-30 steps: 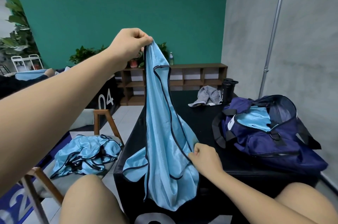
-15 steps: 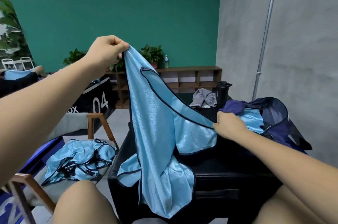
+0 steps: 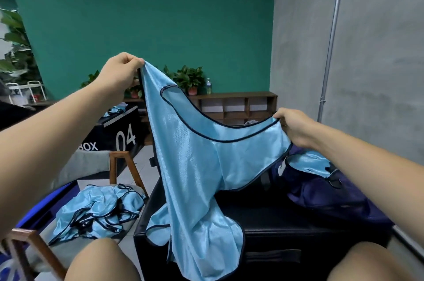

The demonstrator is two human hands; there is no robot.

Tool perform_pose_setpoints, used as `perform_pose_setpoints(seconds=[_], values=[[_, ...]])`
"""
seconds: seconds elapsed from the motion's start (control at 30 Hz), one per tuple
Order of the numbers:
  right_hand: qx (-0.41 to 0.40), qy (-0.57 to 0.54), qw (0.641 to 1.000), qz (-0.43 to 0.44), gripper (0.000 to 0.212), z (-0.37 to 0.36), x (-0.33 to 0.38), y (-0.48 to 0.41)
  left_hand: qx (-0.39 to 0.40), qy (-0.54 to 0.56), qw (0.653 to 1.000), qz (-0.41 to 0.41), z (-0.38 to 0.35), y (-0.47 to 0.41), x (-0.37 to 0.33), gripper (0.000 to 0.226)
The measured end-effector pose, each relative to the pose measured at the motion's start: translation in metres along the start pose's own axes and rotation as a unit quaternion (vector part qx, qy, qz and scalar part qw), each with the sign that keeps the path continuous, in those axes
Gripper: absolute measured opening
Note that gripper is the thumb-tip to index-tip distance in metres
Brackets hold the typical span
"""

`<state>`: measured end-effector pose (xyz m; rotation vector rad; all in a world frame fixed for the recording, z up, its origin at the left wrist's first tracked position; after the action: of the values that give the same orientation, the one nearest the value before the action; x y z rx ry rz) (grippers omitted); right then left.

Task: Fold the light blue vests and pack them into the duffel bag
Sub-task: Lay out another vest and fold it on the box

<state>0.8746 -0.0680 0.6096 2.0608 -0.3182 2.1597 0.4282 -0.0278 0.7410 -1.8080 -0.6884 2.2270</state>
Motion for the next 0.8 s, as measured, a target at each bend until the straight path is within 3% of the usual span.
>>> perform_pose_setpoints(seconds=[0.07, 0.13, 0.23, 0.33, 0.5, 0.63, 0.7, 0.8], values=[[-0.004, 0.011, 1.000, 0.017, 0.020, -0.001, 0.009, -0.004, 0.006, 0.026, 1.000, 0.007, 0.001, 0.000, -0.001, 0.019], [-0.017, 0.109, 0.991, 0.070, 0.014, -0.002, 0.019, -0.008, 0.010, 0.041, 0.999, 0.009, -0.001, 0.003, -0.004, 0.017], [-0.063, 0.278, 0.942, 0.175, 0.027, -0.005, 0.031, -0.009, 0.023, 0.056, 0.998, 0.006, 0.000, 0.008, -0.009, 0.020], [-0.057, 0.302, 0.923, 0.230, 0.030, -0.011, 0.046, 0.001, 0.031, 0.065, 0.997, 0.001, 0.003, 0.011, -0.014, 0.022], [0.055, 0.290, 0.937, 0.189, 0.055, -0.007, 0.076, 0.012, 0.036, 0.058, 0.997, -0.029, 0.019, 0.006, -0.022, 0.017], [0.184, 0.248, 0.943, 0.122, 0.041, 0.003, 0.102, 0.018, 0.042, 0.064, 0.997, -0.030, 0.038, -0.003, -0.025, 0.033], [0.203, 0.260, 0.935, 0.133, 0.027, 0.012, 0.114, 0.017, 0.050, 0.059, 0.997, -0.028, 0.045, -0.004, -0.028, 0.040], [0.154, 0.308, 0.918, 0.199, 0.028, 0.021, 0.131, 0.013, 0.054, 0.044, 0.997, -0.034, 0.054, -0.007, -0.034, 0.036]])
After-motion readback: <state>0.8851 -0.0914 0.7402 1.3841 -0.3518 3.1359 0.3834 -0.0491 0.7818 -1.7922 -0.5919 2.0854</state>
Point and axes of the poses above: each hand's wrist, its own y-axis away from the middle knuckle, its own z-axis out of the back of the hand, x = y × z, the point moved 2 cm from there along -y, towards the middle knuckle, and after that the axes turned 1 degree about z, right-handed, at the moved point
